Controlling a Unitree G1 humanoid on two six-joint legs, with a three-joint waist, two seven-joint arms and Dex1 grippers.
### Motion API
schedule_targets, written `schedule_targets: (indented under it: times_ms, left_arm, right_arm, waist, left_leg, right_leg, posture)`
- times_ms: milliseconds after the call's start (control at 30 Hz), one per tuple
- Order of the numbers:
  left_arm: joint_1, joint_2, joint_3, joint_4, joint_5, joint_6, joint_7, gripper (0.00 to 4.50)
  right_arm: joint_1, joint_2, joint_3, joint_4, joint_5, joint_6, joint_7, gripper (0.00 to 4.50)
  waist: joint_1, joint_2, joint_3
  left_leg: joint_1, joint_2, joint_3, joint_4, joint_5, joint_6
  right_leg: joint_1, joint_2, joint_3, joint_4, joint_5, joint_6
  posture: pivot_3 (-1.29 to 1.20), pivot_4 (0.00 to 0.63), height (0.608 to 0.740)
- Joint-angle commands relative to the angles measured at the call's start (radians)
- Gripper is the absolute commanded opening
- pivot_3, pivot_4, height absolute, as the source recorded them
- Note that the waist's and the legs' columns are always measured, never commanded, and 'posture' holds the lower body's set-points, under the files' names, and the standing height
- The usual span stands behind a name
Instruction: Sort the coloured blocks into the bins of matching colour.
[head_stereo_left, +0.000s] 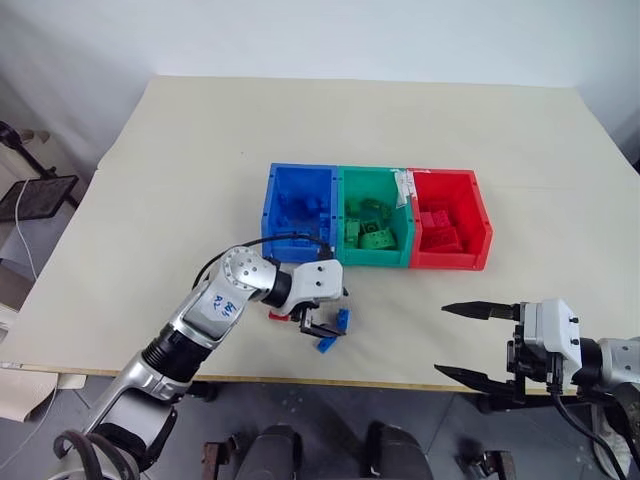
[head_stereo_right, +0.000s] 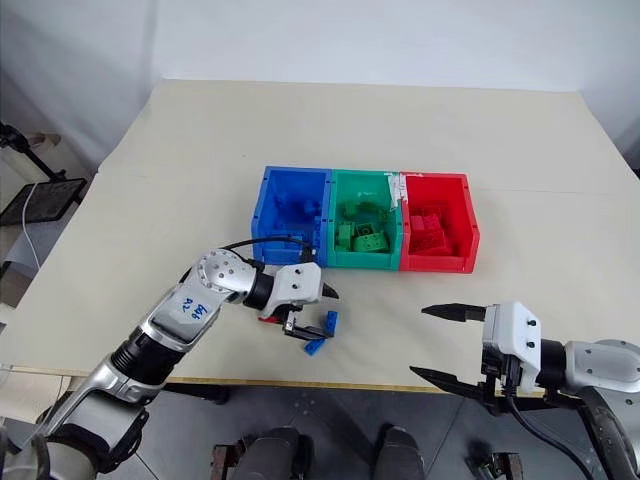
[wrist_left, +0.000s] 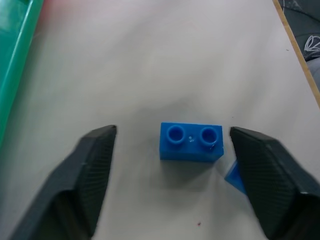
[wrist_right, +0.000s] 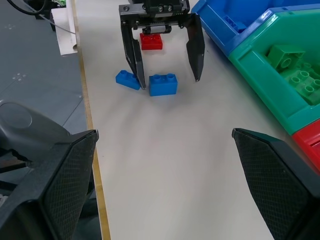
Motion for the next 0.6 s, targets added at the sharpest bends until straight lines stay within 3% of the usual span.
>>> schedule_targets:
  times_ms: [33, 133, 333, 600]
  left_arm:
    - [-0.016, -0.004, -0.005, -0.003, 0.014, -0.014, 0.014, 2.43]
    - [-0.017, -0.005, -0.005, -0.001, 0.017, -0.019, 0.014, 1.51]
    - [-0.032, -0.01, 0.032, 0.004, -0.018, -0.033, 0.0, 1.46]
    - [0.002, -0.013, 0.245, -0.052, -0.208, -0.076, 0.003, 1.46]
  right_arm:
    - [-0.006, -0.002, -0.007, -0.019, 0.004, -0.013, -0.004, 4.5]
    - [-0.004, -0.006, -0.008, -0.021, 0.01, -0.002, -0.004, 4.5]
    - [-0.01, 0.003, -0.013, -0.018, 0.008, -0.017, -0.008, 4.5]
    - [0.002, 0.068, -0.1, -0.058, 0.075, -0.006, -0.101, 4.5]
  waist:
    - [0.0, 0.0, 0.0]
    - [0.0, 0.0, 0.0]
    - [0.0, 0.0, 0.0]
    - [-0.002, 0.0, 0.0]
  left_leg:
    - [0.0, 0.0, 0.0, 0.0, 0.0, 0.0]
    - [0.0, 0.0, 0.0, 0.0, 0.0, 0.0]
    - [0.0, 0.0, 0.0, 0.0, 0.0, 0.0]
    - [0.0, 0.0, 0.0, 0.0, 0.0, 0.0]
  right_leg:
    - [0.0, 0.0, 0.0, 0.0, 0.0, 0.0]
    - [0.0, 0.0, 0.0, 0.0, 0.0, 0.0]
    - [0.0, 0.0, 0.0, 0.0, 0.0, 0.0]
    - [0.0, 0.0, 0.0, 0.0, 0.0, 0.0]
  posture:
    - [0.0, 0.15, 0.74]
    - [0.0, 0.15, 0.74]
    - [0.0, 0.15, 0.74]
    - [0.0, 0.15, 0.74]
